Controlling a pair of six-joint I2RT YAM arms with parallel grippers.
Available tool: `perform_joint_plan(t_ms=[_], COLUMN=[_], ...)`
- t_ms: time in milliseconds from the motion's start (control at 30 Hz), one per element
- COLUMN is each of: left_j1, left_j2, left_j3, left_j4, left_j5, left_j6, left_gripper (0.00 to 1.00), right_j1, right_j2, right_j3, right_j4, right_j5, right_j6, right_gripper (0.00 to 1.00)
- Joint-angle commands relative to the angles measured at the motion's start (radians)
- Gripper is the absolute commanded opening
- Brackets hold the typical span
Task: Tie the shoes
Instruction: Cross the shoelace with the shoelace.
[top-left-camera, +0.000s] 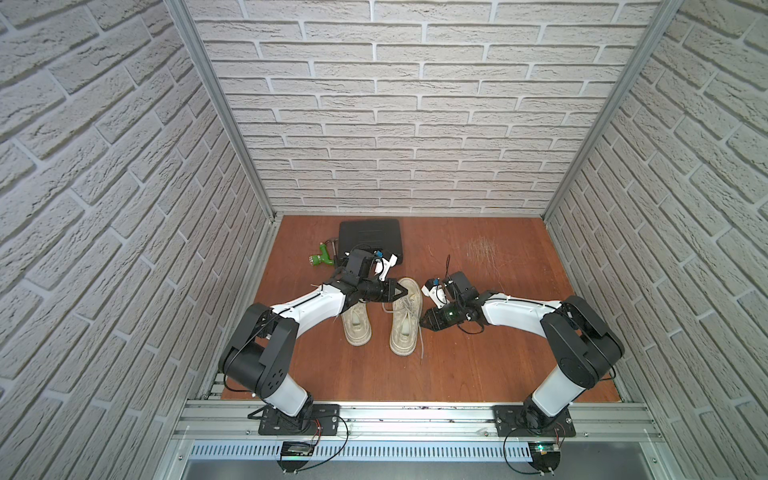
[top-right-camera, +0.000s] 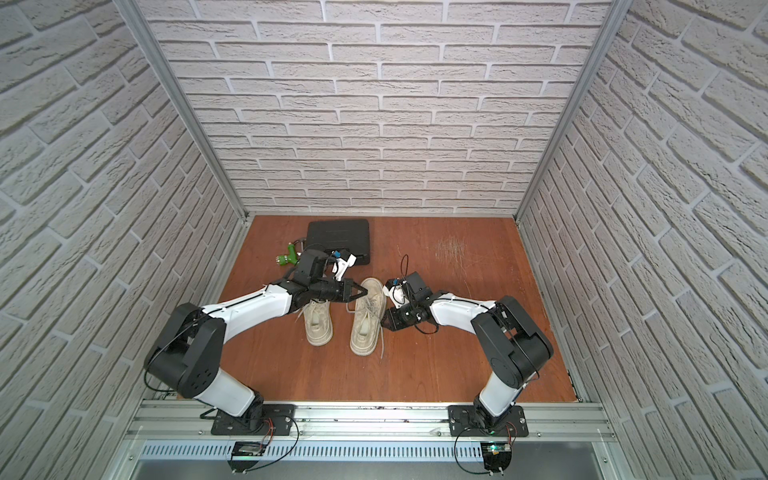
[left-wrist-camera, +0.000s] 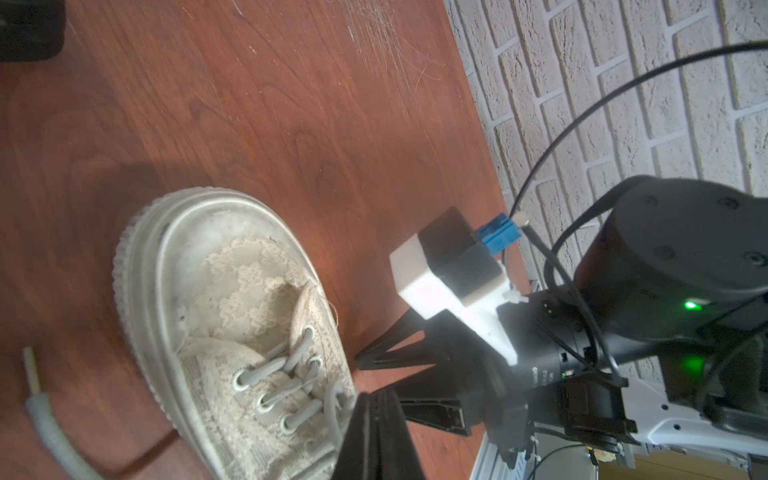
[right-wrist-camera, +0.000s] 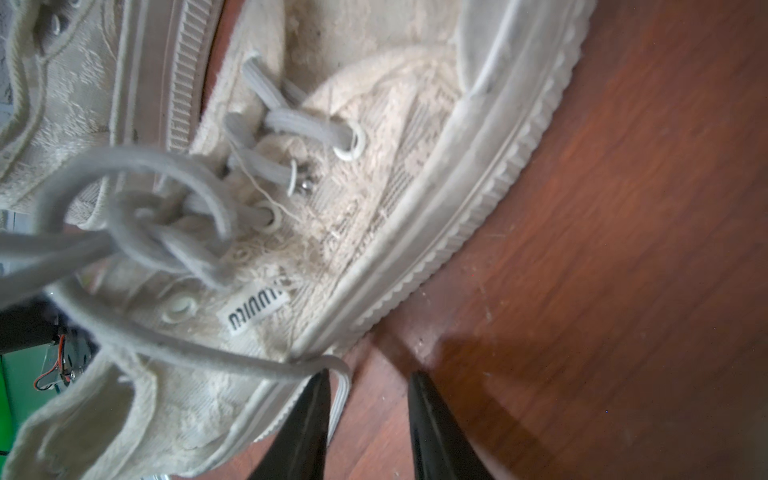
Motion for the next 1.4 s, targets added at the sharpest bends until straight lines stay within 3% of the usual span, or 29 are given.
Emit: perform_joint_plan(t_ms=[0, 333, 667, 1367], left_j1=[0.005, 0.007, 0.007, 0.006], left_j2=[-0.021, -0.03, -0.037, -0.037], left_j3=[-0.006, -0.006, -0.005, -0.007], left_j4=[-0.008, -0.019, -0.033, -0.045], left_j5=[-0.018, -0.028, -0.04, -0.053], left_j6=[0.025, 0.03, 0.039, 0.043], left_gripper=[0.0, 0.0, 0.0, 0.0], right_j1=[0.007, 0.024, 0.028, 0.069], right_j2=[-0.038, -0.036, -0.122, 0.015], right_j3=[-0.029, -0.061, -0.076, -0.04], right_j4=[0.036, 0.096, 0.041, 0.113], right_j5=[-0.01, -0.05, -0.008, -0.006], right_j6=[-0.015, -0.011, -0.045, -0.058], right_gripper=[0.37, 0.37, 0.36, 0.24])
